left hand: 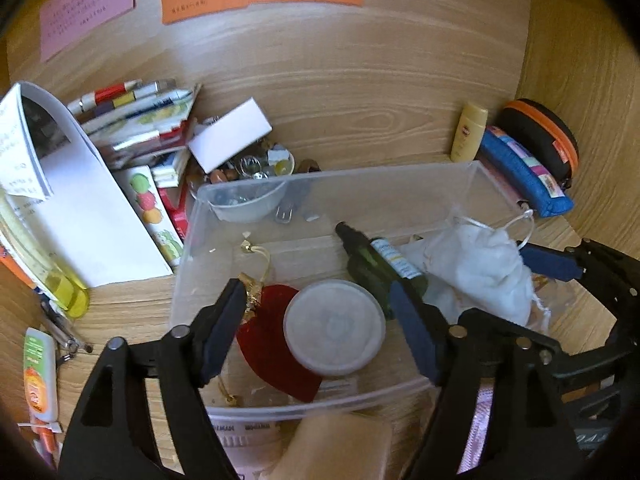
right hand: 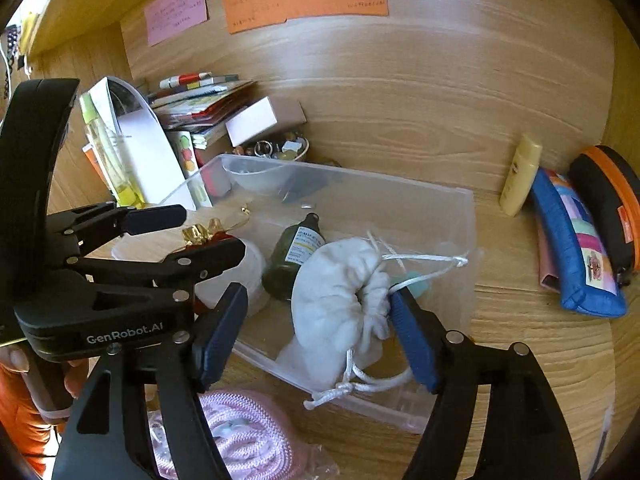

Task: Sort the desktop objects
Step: 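Open the left tool to drop the container while right releases the cloth bag, then withdraw both tools and move them toward the seashell and gourd charm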

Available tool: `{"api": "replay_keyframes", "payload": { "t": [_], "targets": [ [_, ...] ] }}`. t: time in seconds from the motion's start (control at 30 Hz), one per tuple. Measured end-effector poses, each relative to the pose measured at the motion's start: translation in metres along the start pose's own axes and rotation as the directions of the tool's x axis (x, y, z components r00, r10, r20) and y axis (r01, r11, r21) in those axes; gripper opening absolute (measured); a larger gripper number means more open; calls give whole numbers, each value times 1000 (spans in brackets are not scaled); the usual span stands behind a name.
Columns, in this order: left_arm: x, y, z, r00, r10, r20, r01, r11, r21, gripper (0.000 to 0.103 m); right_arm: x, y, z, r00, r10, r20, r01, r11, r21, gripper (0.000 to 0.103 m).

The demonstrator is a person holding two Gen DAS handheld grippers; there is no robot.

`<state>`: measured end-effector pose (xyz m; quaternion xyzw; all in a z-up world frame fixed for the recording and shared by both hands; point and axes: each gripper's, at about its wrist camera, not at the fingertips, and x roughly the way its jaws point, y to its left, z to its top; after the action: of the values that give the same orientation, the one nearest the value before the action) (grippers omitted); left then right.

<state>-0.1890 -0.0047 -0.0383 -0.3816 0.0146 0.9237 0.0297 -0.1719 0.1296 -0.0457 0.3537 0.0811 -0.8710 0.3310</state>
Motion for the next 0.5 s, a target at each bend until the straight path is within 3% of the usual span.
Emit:
{"api": "replay_keyframes", "payload": {
  "t": [0.1, 0.23, 0.5],
  "targets": [
    [-10, 0, 0, 1000, 13, 22, -13, 1000, 2, 78, -6, -4, 0, 999, 36, -5, -36, 999, 20, 71],
    [-26, 0, 0, 998, 37, 53, -37, 999, -8, 92, -20, -11, -3, 998, 63, 9, -64, 996, 56, 77],
    [-60, -1, -7, 990, 74, 117, -72, 997, -18, 94, -53, -14, -13, 997, -20, 77, 17, 999, 36, 87]
  ]
}}
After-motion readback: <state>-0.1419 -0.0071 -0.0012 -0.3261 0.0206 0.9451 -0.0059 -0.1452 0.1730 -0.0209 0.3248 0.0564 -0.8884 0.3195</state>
